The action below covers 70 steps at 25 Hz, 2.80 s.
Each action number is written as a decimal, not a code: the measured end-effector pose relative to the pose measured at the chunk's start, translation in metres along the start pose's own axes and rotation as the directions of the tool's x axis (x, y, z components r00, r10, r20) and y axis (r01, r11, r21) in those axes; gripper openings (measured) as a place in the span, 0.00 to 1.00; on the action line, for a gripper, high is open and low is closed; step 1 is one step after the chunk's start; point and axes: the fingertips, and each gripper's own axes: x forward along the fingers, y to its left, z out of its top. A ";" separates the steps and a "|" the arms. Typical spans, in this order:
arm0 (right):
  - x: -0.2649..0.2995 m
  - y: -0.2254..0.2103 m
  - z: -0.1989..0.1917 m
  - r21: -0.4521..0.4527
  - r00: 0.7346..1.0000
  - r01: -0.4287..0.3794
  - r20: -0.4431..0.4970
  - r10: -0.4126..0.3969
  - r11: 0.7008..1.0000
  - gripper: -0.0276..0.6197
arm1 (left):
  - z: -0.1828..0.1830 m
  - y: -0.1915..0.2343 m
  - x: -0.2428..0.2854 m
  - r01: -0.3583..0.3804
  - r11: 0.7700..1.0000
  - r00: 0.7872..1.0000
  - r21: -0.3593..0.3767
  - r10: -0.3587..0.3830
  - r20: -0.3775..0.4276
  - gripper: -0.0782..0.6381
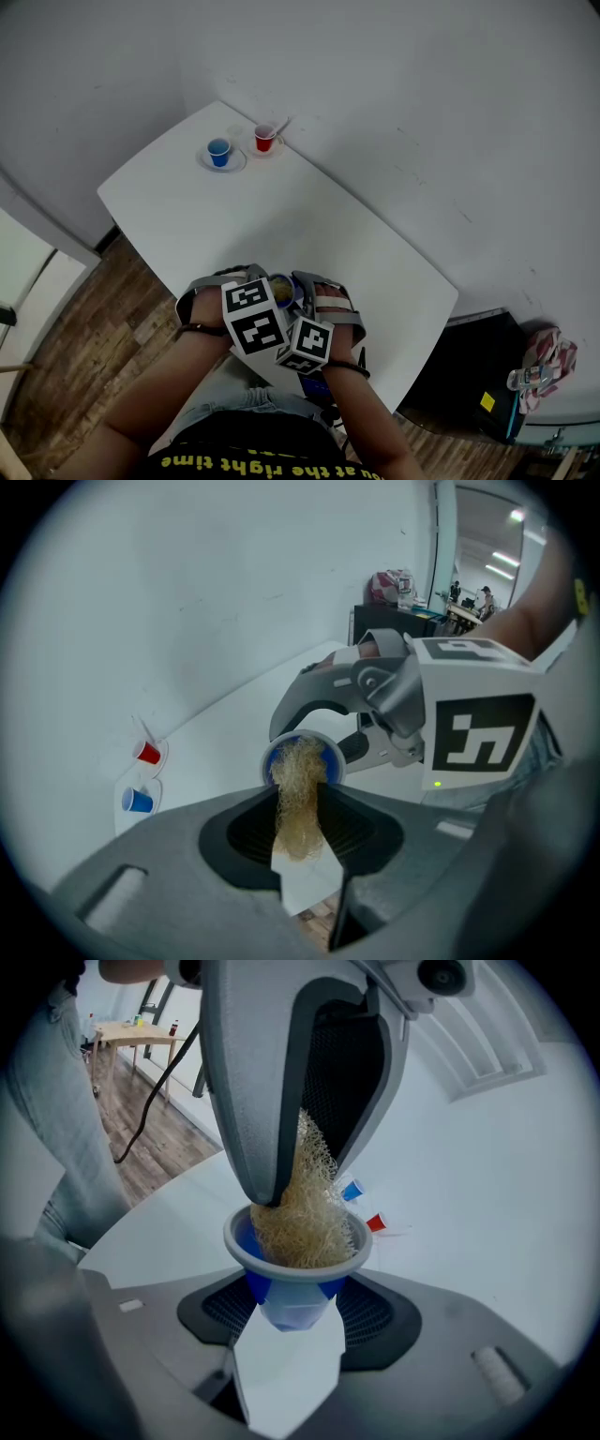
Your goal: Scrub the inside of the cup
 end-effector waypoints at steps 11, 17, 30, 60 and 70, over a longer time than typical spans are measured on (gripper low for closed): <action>0.002 0.001 0.001 -0.047 1.000 -0.006 -0.019 0.005 0.999 0.46 | -0.002 0.003 0.010 0.026 0.999 0.998 0.022 -0.025 -0.058 0.28; 0.003 0.004 0.001 -0.055 1.000 -0.017 -0.019 0.016 0.998 0.46 | -0.004 -0.001 0.013 0.065 0.996 0.996 0.054 -0.062 -0.061 0.28; 0.003 0.001 0.004 0.000 1.000 -0.030 0.000 0.030 1.000 0.46 | -0.006 0.011 0.003 0.071 0.997 0.997 0.026 -0.070 -0.038 0.28; 0.000 -0.003 -0.003 0.022 1.000 -0.019 -0.005 0.020 1.000 0.46 | -0.013 0.016 -0.009 0.101 0.995 0.995 -0.005 -0.101 -0.016 0.28; -0.001 -0.007 -0.005 0.046 1.000 -0.016 0.003 0.016 0.999 0.46 | -0.011 -0.001 -0.016 0.143 0.990 0.990 0.004 -0.143 0.002 0.28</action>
